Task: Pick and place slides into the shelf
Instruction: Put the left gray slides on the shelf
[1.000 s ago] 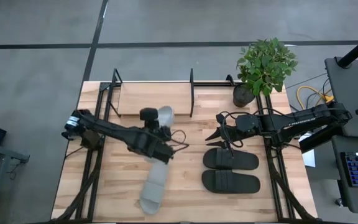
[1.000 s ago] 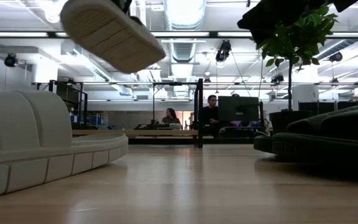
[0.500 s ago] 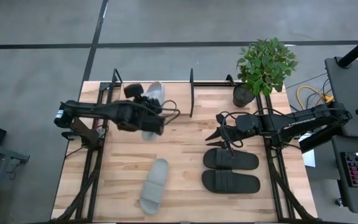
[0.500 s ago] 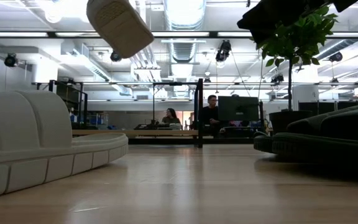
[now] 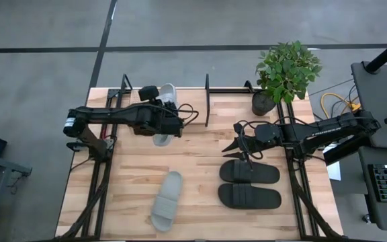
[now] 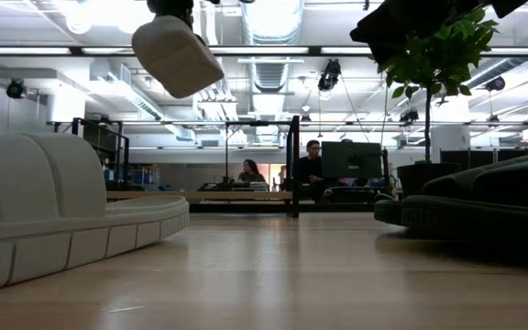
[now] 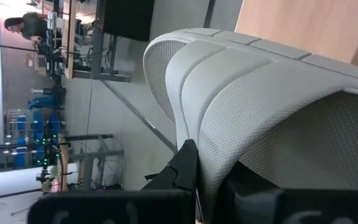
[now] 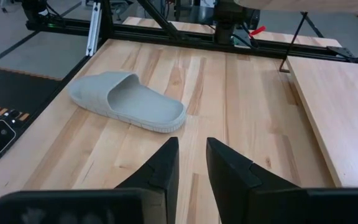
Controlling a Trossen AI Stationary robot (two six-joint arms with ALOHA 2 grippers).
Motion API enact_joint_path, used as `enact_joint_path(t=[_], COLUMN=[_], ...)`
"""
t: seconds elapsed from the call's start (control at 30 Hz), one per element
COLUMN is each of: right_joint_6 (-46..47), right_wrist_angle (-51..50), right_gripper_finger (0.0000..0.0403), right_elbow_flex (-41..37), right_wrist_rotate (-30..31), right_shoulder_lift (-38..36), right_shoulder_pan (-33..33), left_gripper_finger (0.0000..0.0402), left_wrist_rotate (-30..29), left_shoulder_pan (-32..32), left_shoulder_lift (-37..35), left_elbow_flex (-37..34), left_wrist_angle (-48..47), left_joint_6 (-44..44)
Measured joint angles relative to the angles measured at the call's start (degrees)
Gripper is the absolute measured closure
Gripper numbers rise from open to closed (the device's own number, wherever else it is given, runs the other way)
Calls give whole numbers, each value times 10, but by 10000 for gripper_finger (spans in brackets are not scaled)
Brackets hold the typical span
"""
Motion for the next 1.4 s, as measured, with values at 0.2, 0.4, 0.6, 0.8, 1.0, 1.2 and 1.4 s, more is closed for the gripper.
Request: enact_joint_path(t=[0.2,0.4,0.6,0.8,1.0,1.2,1.4], right_joint_6=[0,0,0,0,-2,-2,-2], right_wrist_angle=[0,0,0,0,0,0,0], right_gripper_finger=[324,317,321,330,325,318,319], right_elbow_flex=[0,0,0,0,0,0,0], right_wrist_rotate=[0,0,0,0,0,0,0], right_shoulder_lift=[0,0,0,0,0,0,0], right_shoulder_pan=[0,0,0,0,0,0,0], left_gripper_finger=[401,401,401,401,401,401,401], left_wrist_rotate=[-26,-24,-2,8,5,-17,-58], left_shoulder_pan=[8,17,29,48,75,94,94], left_shoulder_lift=[-1,-1,-1,-1,0,1,0], left_elbow_flex=[-25,-52,-85,-114,-142,-183,-234], left_wrist_angle=[-1,-1,-1,0,7,22,42], left_joint_6=[0,-2,-1,11,10,14,11])
